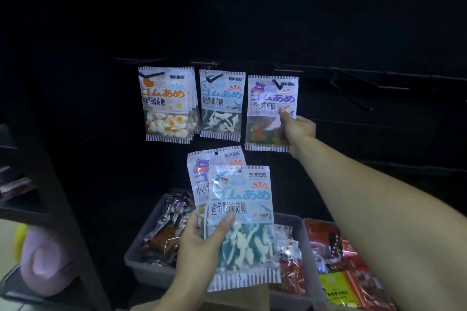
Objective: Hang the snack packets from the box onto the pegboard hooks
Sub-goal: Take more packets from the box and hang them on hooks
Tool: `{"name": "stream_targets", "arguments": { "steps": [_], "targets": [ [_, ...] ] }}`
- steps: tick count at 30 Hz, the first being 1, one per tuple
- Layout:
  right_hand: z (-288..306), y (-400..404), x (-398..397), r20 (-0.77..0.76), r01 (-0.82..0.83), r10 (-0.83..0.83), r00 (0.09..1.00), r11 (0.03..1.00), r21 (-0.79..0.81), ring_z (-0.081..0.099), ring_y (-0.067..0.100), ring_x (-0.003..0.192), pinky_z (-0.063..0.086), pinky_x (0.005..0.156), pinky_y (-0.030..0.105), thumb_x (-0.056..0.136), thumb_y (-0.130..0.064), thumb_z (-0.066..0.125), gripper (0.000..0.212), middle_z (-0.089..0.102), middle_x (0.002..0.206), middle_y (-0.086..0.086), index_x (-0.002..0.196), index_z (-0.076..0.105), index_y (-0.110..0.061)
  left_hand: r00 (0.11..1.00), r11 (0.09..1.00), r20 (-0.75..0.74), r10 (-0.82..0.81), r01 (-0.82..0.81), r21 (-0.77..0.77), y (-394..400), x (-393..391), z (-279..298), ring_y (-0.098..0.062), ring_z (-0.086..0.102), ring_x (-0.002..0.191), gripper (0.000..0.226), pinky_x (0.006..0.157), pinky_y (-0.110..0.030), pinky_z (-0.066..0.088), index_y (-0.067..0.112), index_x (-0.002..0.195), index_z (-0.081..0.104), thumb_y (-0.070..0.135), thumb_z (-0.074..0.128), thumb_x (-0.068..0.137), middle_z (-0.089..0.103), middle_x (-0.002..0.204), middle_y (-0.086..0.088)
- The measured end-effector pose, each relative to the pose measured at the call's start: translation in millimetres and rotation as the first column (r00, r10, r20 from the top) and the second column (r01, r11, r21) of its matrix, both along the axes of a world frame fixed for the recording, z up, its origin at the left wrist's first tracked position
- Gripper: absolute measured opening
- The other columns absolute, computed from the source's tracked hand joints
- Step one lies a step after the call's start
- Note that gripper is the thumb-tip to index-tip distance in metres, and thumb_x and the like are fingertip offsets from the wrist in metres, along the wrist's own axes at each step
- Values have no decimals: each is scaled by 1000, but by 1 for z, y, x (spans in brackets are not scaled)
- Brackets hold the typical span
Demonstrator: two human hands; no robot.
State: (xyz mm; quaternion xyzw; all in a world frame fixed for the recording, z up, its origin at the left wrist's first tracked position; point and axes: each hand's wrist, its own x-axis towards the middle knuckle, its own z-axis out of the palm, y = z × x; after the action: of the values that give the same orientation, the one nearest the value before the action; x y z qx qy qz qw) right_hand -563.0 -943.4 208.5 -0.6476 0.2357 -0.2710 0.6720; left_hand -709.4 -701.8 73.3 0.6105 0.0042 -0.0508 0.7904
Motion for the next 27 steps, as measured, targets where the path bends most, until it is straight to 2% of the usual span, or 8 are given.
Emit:
{"name": "stream_targets", "arguments": {
  "steps": [3,6,8,11,13,17,22,27],
  "targets": [
    [-21,3,-10,-5,43,-43,999,999,8,64,19,98,50,83,28,93,-44,76,32,72,109,1,111,70,-18,1000,999,10,13,-13,34,5,5,-6,-26,77,112,88,100,-57,59,54,133,57,82,87,55,74,131,7],
    [-53,12,-38,23,107,-108,994,994,28,57,17,111,46,103,33,95,-39,75,50,64,134,5,137,61,-17,1000,1000,8,1,-1,6,9,6,-7,-25,81,101,78,97,-56,61,46,129,62,68,87,60,80,120,5],
    [-91,24,-62,-6,55,-55,998,998,35,61,17,107,49,106,38,92,-47,75,47,68,131,4,130,63,-22,1000,1000,3,-10,10,-2,9,6,-8,-24,81,100,73,97,-55,61,45,126,64,64,87,59,81,117,7],
    [-135,51,-111,-132,-201,196,972,979,-31,70,17,106,56,101,46,94,-62,64,40,71,117,-4,119,62,-31,1000,998,-10,-8,8,-57,9,5,-6,-29,79,107,75,98,-57,60,47,121,67,72,92,54,80,120,4],
    [-142,60,-131,-201,-371,352,914,926,-66,73,16,104,57,97,43,95,-67,56,43,75,112,-5,117,63,-31,1000,997,-15,23,-24,-72,10,4,-6,-30,77,113,83,99,-58,58,45,124,66,75,93,52,78,126,2],
    [-121,61,-147,-146,-484,472,870,872,-68,76,21,100,59,88,40,93,-71,50,59,79,109,-2,115,72,-21,997,994,-24,79,-80,-77,12,4,-5,-30,77,113,97,99,-58,59,42,134,61,79,93,50,75,132,0],
    [-116,70,-160,-190,-568,539,820,806,-167,78,15,88,58,68,24,69,-45,87,53,78,105,-2,109,68,-17,996,994,-4,86,-86,-67,13,3,-3,-29,80,103,85,95,-57,61,31,129,64,65,92,56,80,120,-3],
    [-118,73,-158,-183,-562,541,821,823,-86,79,17,88,61,69,29,80,-22,88,42,79,107,4,114,66,-10,996,995,13,89,-88,-47,13,4,-1,-26,81,98,86,95,-55,62,33,123,64,70,93,51,81,115,0]
  ]
}}
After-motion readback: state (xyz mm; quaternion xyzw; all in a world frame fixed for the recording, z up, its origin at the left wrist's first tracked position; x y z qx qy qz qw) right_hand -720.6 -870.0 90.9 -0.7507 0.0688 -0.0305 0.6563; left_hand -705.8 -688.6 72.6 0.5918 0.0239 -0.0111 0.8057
